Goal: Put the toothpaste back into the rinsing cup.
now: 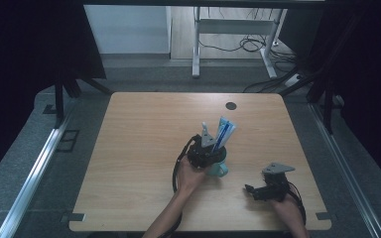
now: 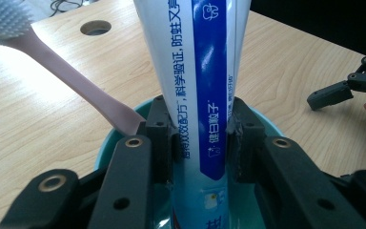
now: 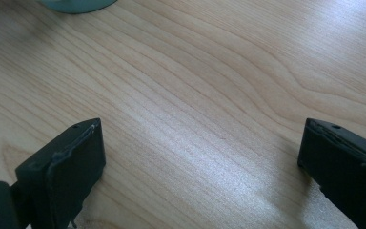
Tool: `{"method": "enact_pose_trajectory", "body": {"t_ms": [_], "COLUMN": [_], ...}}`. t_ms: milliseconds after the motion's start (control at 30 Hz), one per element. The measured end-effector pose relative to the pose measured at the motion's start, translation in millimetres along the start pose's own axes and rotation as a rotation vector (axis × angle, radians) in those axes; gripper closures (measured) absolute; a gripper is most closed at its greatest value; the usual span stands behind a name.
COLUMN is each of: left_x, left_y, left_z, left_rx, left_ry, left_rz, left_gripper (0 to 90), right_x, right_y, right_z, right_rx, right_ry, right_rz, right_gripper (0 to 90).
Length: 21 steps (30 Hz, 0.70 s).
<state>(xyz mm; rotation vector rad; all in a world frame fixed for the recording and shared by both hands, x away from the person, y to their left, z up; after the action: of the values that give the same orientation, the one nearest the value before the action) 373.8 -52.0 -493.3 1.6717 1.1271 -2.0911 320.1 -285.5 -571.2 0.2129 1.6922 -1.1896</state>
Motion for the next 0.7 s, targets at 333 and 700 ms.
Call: {"method": "enact_pose_trajectory", "body": {"t_ms": [333,700], "left_x": [-11.3,-10.9], "left_y": [-8.8,-13.8], "left_z": [-3.2,-2.6], "left_rx": [0.026,0.033], "left_ry": [-0.023,-0.014], "left_rz": [-0.006,-0.065], "left_gripper": [37.9,13.4], "right_x": [0.0,0.0], "right_y": [0.0,0.1], "right_z": [0.0,-0.1], "right_rx": [-0.001,0.001], "right_ry": [0.000,-0.001], "right_rz": [0.000,0.000], "right_gripper": [1.9,1.8]}}
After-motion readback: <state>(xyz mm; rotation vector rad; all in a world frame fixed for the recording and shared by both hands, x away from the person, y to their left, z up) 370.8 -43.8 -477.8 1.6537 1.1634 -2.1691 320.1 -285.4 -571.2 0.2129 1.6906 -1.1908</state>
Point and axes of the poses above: each handheld gripper's, and its own axes: y roughly forward along the jaws, x roughly out of its underside, z roughly to its right, the point moved 4 cm from there along y, roughly forward along the jaws, and after that the axes turned 8 degrees about z, right-handed, at the moved point
